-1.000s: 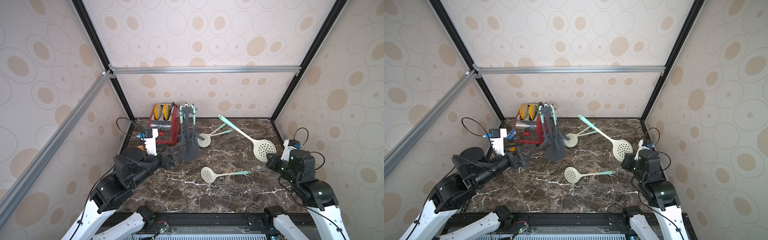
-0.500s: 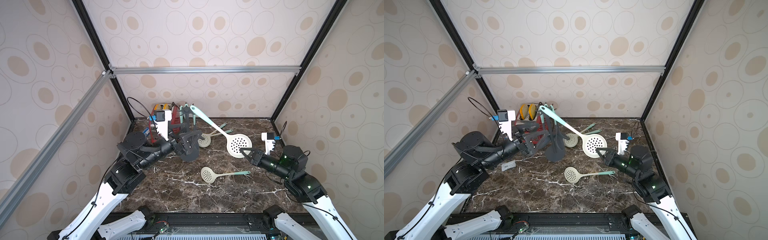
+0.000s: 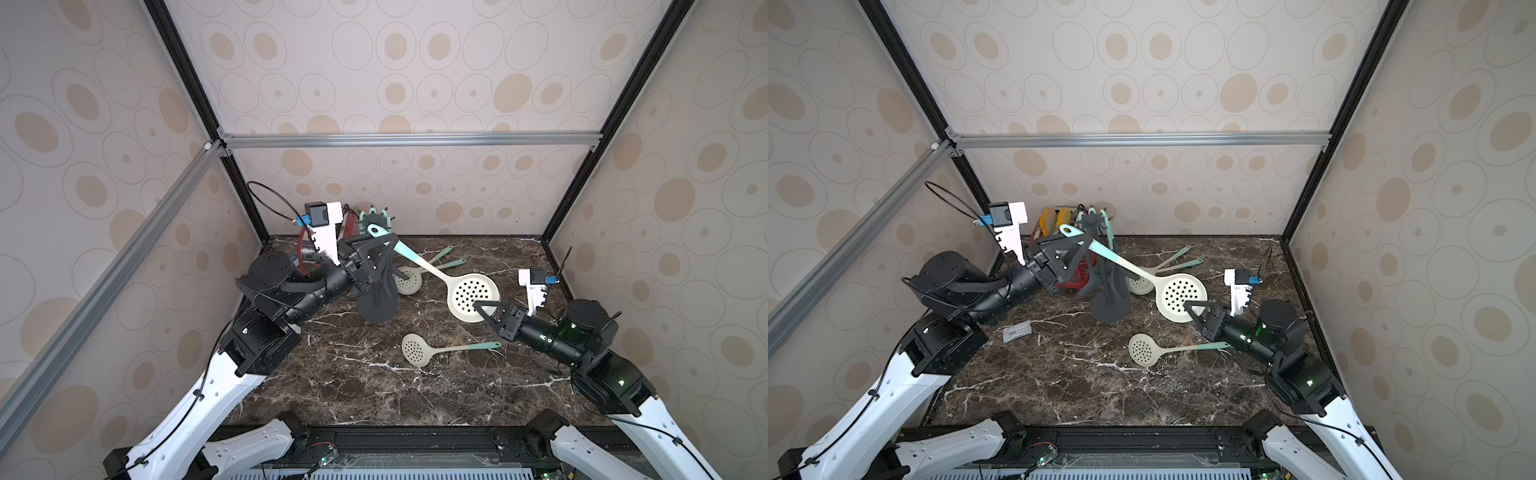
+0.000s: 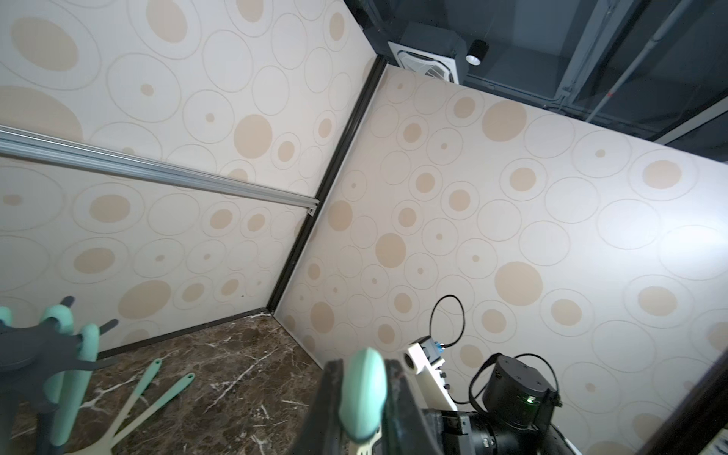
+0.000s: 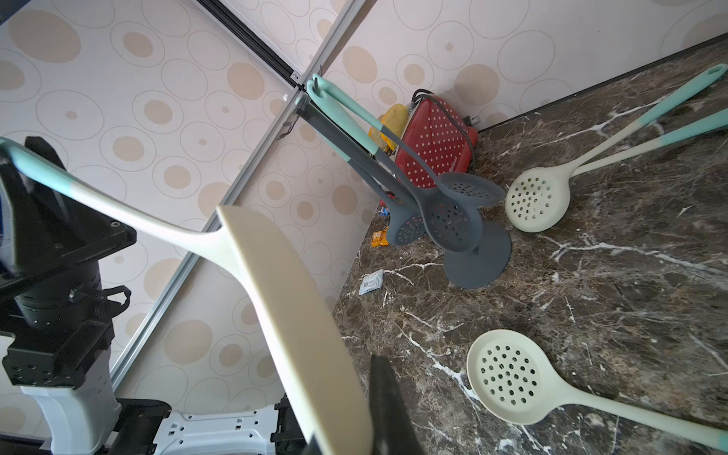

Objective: Hang the skimmer on the kitchen utensil rack
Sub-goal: Pick up the skimmer from the center of the board.

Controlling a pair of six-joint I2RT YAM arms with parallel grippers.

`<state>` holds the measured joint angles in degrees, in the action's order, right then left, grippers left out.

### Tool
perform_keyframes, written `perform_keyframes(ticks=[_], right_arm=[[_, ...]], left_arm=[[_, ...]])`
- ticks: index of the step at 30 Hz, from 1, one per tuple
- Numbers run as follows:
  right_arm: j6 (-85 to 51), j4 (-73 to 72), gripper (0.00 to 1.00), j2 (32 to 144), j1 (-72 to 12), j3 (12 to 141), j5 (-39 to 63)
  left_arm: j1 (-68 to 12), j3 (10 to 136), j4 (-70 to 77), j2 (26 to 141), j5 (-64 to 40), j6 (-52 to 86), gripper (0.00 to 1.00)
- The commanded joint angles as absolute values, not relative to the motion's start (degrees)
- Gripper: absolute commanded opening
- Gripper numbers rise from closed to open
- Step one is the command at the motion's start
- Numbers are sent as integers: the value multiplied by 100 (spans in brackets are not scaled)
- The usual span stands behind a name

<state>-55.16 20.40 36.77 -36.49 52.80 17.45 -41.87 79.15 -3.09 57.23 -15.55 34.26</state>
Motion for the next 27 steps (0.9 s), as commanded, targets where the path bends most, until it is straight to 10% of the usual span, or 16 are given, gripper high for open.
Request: perform_keyframes(ticks=[1, 4, 8, 10, 27], right_arm=[[-5302, 2173, 0, 3585, -3674, 5256, 1449], [-4979, 2193, 2, 3612, -3673, 5288, 1494], [-2978, 2836, 74, 3724, -3673, 5746, 1203], [-1872, 3336, 89, 3896, -3673, 6112, 781], [993, 1843, 70, 5594, -6535, 7678, -1540]], left_arm=[[-4192, 8099, -148, 5617, -1474, 3450, 0], [-4195, 8269, -586, 5631, -1473, 3275, 0], [-4192, 8753, -1828, 5777, -1590, 2829, 0], [-4193, 9023, -2554, 5890, -1703, 2629, 0], [-4192, 9070, -3282, 6156, -2110, 3040, 0]])
